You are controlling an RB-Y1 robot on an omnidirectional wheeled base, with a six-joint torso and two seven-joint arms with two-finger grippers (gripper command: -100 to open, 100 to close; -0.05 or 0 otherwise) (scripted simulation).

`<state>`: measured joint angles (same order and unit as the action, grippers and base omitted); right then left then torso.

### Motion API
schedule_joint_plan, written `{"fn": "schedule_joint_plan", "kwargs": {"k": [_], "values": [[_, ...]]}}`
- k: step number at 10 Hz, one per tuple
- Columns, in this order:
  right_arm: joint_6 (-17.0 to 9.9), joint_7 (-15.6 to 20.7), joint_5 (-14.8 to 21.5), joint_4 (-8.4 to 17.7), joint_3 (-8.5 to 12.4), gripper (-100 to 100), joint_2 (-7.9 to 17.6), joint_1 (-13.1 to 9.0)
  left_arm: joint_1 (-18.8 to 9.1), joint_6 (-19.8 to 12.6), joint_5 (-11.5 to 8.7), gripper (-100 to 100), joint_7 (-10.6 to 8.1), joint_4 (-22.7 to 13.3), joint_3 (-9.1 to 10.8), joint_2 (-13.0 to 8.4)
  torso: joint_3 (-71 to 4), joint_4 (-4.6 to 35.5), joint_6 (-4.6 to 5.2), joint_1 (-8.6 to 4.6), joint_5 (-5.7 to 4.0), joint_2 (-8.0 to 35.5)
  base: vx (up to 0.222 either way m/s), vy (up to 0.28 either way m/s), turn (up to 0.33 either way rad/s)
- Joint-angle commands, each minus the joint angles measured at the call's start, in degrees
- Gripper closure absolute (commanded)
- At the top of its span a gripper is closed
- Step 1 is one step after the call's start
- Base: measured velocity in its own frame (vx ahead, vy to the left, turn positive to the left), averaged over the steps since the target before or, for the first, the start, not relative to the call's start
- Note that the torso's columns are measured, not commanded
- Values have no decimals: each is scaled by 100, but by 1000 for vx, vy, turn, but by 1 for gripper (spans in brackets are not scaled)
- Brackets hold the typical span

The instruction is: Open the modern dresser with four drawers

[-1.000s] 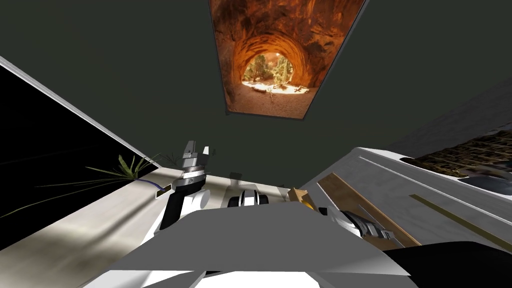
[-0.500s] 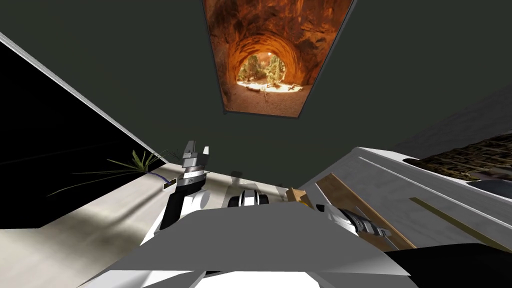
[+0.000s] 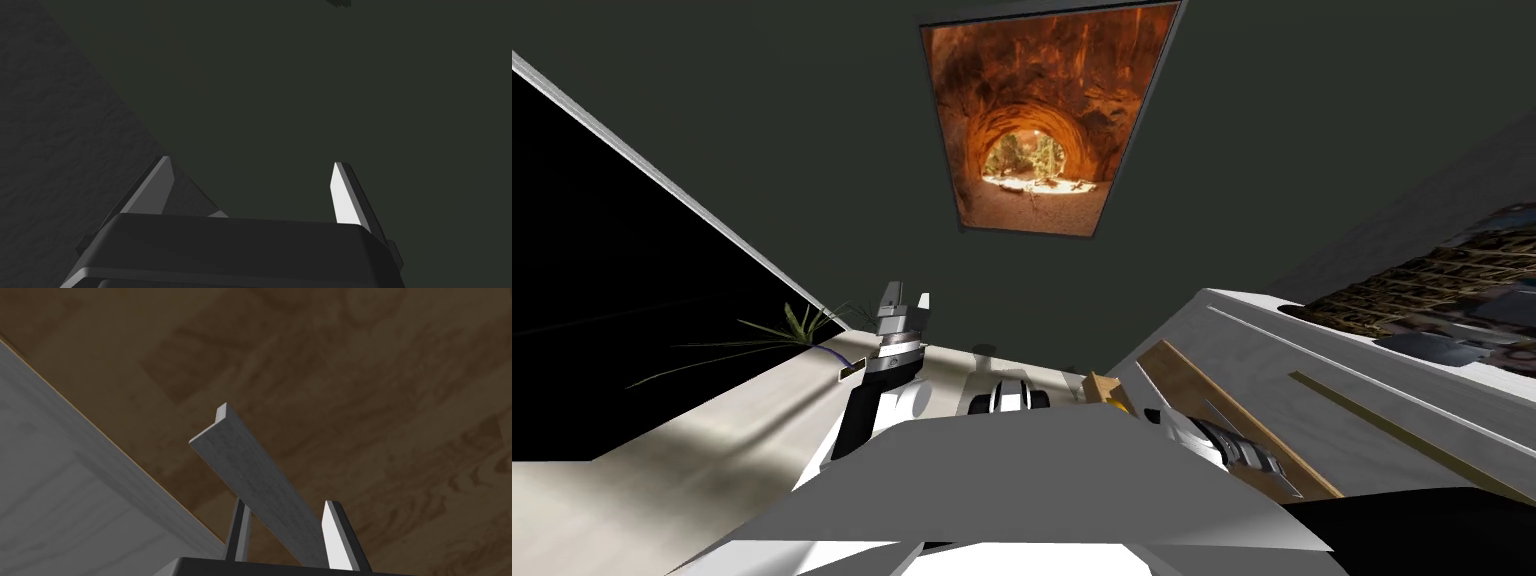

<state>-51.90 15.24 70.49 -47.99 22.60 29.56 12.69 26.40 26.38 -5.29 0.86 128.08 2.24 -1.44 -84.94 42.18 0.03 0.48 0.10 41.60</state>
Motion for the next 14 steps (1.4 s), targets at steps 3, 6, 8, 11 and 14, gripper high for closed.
{"fn": "schedule_joint_plan", "kwargs": {"k": [3,6,8,11,14], "values": [[183,-126,10,-30,-29,100,36,73,-4,-1,0,0,0,-1,-1,0,61,33,-45,-30,5,103,40,121,-30],[199,-136,2,8,-30,100,45,72,-4,-1,0,0,0,-1,-1,1,33,22,-33,-29,10,60,-3,155,17],[196,-78,-8,-39,-25,100,30,48,-4,-1,0,0,0,-1,-1,0,30,14,-15,-36,2,58,36,161,3],[400,122,-252,35,55,-100,294,61,-3,-1,0,0,0,0,-1,0,31,13,-18,-57,-2,61,35,148,-24],[621,301,-490,106,127,-100,567,48,-4,-1,0,0,0,-1,1,-1,40,14,-1,-56,-2,77,12,34,-32]]}}
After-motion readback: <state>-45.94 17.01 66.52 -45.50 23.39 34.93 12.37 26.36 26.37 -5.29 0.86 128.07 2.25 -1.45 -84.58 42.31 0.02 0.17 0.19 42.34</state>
